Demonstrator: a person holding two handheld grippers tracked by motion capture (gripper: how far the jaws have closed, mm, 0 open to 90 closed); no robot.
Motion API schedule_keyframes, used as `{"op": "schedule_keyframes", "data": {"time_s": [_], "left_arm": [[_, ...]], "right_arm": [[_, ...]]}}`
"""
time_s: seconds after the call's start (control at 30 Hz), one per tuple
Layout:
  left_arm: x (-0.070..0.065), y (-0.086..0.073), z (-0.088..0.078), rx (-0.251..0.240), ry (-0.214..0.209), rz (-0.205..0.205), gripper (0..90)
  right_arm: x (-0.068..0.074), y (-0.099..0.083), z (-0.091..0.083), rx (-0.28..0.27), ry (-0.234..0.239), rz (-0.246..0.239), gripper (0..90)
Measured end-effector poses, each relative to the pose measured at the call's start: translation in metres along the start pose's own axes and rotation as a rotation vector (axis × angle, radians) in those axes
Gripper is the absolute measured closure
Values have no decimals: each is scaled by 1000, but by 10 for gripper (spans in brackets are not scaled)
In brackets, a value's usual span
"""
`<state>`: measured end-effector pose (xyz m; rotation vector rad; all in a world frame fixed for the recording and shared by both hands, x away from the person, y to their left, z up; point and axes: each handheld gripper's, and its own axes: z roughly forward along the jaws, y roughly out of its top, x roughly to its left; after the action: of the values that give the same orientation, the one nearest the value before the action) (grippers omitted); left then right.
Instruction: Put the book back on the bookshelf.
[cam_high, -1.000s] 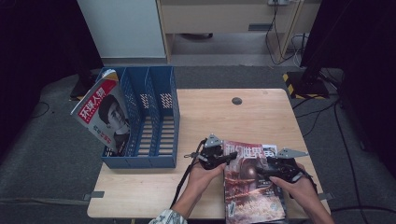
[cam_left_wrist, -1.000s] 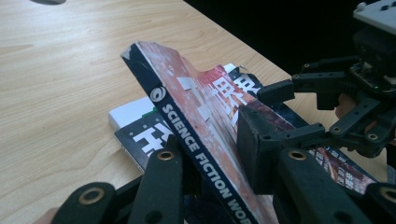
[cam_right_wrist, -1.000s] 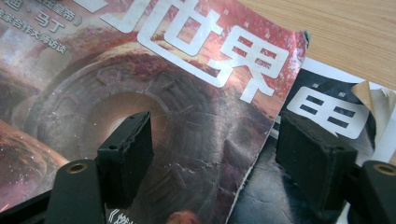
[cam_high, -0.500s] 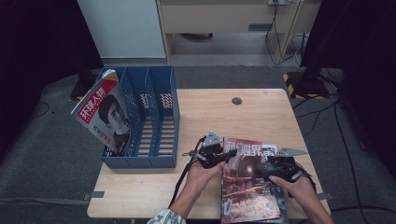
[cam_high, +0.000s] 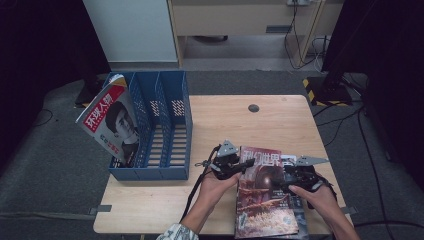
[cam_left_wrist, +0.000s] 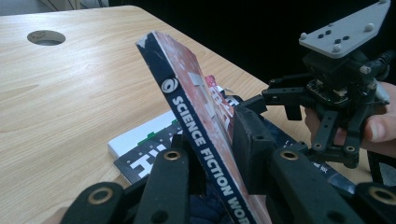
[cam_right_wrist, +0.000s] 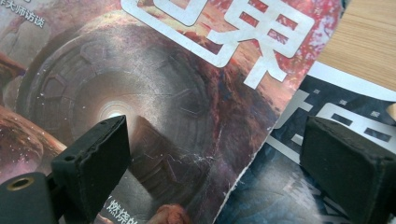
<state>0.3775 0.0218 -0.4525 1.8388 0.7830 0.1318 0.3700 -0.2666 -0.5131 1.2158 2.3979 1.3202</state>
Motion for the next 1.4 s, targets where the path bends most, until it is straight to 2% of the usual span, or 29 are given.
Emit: {"op": "schedule_keyframes", "data": {"time_s": [0.13,0.2,0.47,0.73,0.97,1.1,1.2,1.4], "left_arm": [[-1,1,-1,-7,-2,8,754],[-2,3,-3,-12,-4,17,759],[-3,8,-8,-36,-6,27,773],[-3,8,-7,-32,-6,30,775],[-3,8,-7,-34,-8,30,775],[-3,10,-9,-41,-10,31,781],[-3,13,-13,-54,-14,36,788],[-1,16,-17,-68,-21,29,796]], "right_arm": [[-1,1,0,3,17,3,95],[-3,2,0,8,40,5,99],[1,3,2,33,86,-26,105],[4,3,2,42,123,-48,194],[4,4,1,49,117,-52,219],[4,5,-2,48,112,-55,267],[8,9,-7,37,88,-87,301],[10,13,-15,11,58,-118,424]]}}
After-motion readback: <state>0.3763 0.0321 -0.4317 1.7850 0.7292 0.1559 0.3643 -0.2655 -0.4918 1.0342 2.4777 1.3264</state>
